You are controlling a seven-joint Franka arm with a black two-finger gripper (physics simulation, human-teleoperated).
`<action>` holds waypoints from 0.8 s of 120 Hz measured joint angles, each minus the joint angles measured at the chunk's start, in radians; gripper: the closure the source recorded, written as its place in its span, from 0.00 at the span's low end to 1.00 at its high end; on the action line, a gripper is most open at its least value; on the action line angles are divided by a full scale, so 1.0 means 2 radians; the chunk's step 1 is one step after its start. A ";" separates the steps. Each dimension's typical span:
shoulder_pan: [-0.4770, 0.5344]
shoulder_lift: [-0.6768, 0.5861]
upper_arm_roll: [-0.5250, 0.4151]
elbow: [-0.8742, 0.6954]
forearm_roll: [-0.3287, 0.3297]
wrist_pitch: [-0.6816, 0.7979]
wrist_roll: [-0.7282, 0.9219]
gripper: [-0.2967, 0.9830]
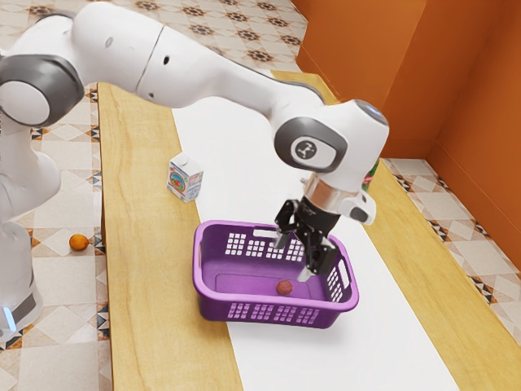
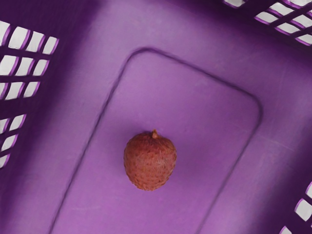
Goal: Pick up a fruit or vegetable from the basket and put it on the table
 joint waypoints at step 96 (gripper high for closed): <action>-0.015 -0.012 0.002 -0.072 -0.015 0.076 -0.016 0.30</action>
